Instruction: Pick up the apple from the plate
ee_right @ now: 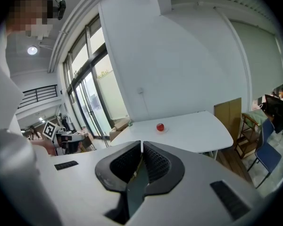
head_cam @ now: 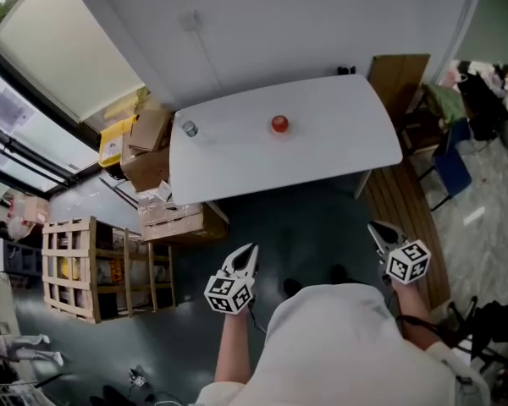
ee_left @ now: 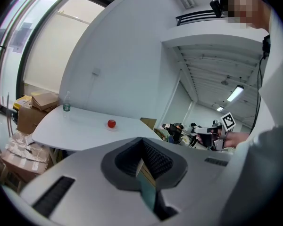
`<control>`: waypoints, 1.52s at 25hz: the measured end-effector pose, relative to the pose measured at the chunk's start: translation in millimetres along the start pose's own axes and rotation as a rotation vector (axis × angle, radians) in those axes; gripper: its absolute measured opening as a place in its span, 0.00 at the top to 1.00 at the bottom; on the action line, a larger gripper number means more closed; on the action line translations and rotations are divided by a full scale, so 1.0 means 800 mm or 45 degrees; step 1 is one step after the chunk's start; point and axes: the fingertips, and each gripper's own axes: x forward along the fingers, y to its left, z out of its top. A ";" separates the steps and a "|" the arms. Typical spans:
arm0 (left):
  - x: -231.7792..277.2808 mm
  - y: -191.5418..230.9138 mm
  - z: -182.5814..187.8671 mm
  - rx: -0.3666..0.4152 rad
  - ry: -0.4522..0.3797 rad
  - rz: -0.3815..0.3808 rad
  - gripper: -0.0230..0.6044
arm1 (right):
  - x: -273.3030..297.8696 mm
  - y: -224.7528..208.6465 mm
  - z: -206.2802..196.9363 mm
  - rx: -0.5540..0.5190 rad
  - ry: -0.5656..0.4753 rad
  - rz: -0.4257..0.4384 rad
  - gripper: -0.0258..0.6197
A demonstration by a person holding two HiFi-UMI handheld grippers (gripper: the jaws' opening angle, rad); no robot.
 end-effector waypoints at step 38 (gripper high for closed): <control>0.105 0.045 0.042 -0.056 0.031 0.064 0.96 | 0.140 -0.072 0.071 0.036 0.012 0.079 0.90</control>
